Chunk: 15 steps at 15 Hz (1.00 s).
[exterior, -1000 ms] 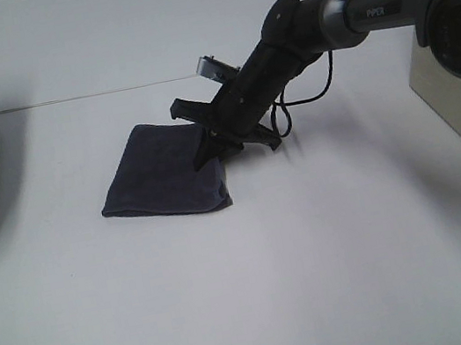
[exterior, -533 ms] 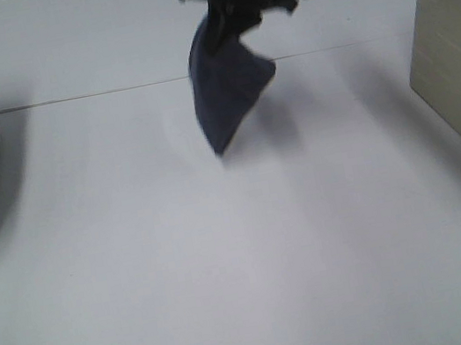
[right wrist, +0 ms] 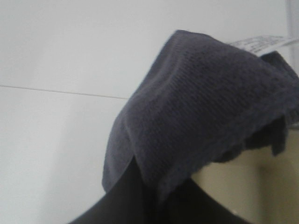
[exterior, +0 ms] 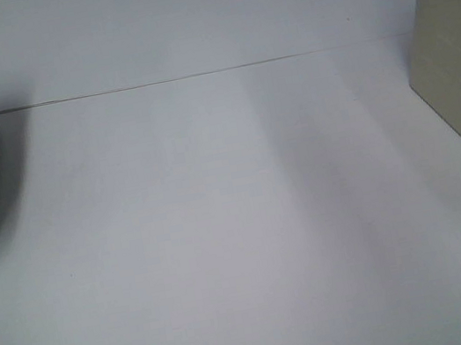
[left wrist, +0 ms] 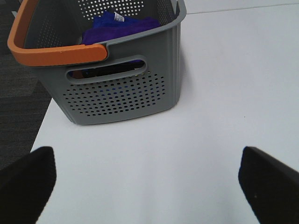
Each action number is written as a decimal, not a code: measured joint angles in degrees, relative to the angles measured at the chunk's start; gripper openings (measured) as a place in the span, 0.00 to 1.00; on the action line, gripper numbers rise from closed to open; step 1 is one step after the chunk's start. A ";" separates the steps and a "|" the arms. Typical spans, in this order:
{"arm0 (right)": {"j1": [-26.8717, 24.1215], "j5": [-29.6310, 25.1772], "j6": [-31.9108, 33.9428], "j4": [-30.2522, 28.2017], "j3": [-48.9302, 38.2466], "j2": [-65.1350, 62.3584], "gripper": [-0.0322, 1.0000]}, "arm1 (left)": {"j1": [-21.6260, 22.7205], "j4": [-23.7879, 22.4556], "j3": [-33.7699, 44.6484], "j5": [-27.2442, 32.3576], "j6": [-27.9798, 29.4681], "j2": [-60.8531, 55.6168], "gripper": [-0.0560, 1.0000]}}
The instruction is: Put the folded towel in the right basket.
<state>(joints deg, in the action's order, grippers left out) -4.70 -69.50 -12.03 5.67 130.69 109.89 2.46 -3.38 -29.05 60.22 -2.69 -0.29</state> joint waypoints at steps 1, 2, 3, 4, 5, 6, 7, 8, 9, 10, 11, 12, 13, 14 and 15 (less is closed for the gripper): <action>-6.13 -0.11 0.00 -2.46 -3.44 0.23 0.08 | 0.00 -0.06 0.00 0.00 0.00 0.00 0.99; -7.22 -0.11 0.00 -2.52 -4.18 0.29 0.08 | 0.00 -0.06 0.00 0.00 0.00 0.00 0.99; -9.63 -0.17 0.00 -2.52 -6.07 0.52 0.08 | 0.00 -0.06 0.00 0.00 0.00 0.00 0.99; -12.15 -0.29 0.80 -1.60 -8.54 1.03 0.09 | 0.00 -0.06 0.00 0.00 0.00 0.00 0.99; -12.83 -0.40 1.09 -0.97 -9.57 1.32 0.12 | 0.00 -0.06 0.00 0.00 0.00 0.00 0.99; -13.64 -0.40 1.26 0.17 -11.34 2.23 0.23 | 0.00 -0.06 0.00 0.00 0.00 0.00 0.99; -13.75 -0.40 1.55 0.80 -12.83 3.15 0.45 | 0.00 -0.06 0.00 0.00 0.00 0.00 0.99; -13.75 -0.40 1.26 1.26 -14.15 3.90 0.72 | 0.00 -0.06 0.00 0.00 0.00 0.00 0.99; -13.75 -0.40 0.92 2.06 -15.13 4.35 0.87 | 0.00 -0.06 0.00 0.00 0.00 0.00 0.99; -13.69 -0.40 0.86 3.21 -15.58 4.47 0.93 | 0.00 -0.06 0.00 0.00 0.00 0.00 0.99; -13.69 -0.40 0.97 4.53 -15.64 4.41 0.96 | 0.00 -0.06 0.00 0.00 0.00 0.00 0.99; -13.69 -0.40 1.03 5.96 -15.64 4.30 0.97 | 0.00 -0.06 0.00 0.00 0.00 0.00 0.99; -13.52 -0.40 1.03 7.45 -15.64 4.07 0.98 | 0.00 -0.06 0.00 0.00 0.00 0.00 0.99; -12.38 -0.40 1.03 8.14 -15.64 3.44 0.98 | 0.00 -0.06 0.00 0.00 0.00 0.00 0.99; -10.03 -0.40 1.03 8.14 -15.64 2.18 0.98 | 0.00 -0.06 0.00 0.00 0.00 0.00 0.99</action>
<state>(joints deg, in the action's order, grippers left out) -14.73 -69.90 -11.00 13.81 115.05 112.07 2.46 -3.44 -29.05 60.22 -2.69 -0.29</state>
